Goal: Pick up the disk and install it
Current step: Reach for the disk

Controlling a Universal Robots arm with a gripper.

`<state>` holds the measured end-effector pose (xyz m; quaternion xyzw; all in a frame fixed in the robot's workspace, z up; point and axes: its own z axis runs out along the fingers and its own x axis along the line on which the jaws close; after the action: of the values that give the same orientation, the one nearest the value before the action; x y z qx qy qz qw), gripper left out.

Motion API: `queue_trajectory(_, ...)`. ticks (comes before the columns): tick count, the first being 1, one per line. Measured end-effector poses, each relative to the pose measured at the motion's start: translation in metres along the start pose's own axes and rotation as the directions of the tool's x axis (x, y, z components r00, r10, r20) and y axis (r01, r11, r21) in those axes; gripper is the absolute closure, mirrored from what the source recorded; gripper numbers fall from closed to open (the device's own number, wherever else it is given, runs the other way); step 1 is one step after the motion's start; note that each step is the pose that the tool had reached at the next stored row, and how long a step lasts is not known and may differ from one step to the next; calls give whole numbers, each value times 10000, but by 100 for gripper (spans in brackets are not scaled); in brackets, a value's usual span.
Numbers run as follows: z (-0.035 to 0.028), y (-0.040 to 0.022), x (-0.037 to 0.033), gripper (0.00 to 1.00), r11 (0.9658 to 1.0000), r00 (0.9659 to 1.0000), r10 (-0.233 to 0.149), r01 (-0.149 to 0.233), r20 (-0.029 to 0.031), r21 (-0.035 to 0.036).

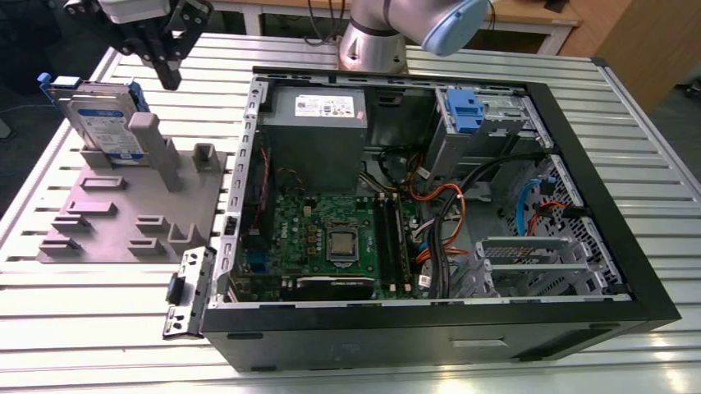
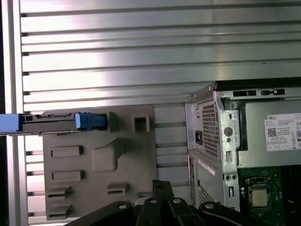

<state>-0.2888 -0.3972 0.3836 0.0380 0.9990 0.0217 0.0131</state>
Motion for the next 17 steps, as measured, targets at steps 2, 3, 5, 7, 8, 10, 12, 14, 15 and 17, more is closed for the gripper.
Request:
queue_trajectory(2,1,3,51,89,10000,10000,-1,1,0,1)
queue_trajectory(3,1,4,78,89,10000,10000,-1,1,0,0)
queue_trajectory(5,1,4,120,89,10000,10000,-1,1,-1,1)
queue_trajectory(7,3,2,140,89,10000,10000,-1,1,-1,1)
queue_trajectory(8,4,2,142,89,10000,10000,-2,2,-1,0)
queue_trajectory(10,4,2,144,89,10000,10000,-1,1,-1,0)
queue_trajectory(12,4,2,145,89,10000,10000,-1,1,-1,0)
queue_trajectory(14,4,2,145,89,10000,10000,-1,1,-1,1)
queue_trajectory(15,4,2,146,89,10000,10000,-1,1,-2,1)
queue_trajectory(17,4,2,146,89,10000,10000,-1,1,-1,0)
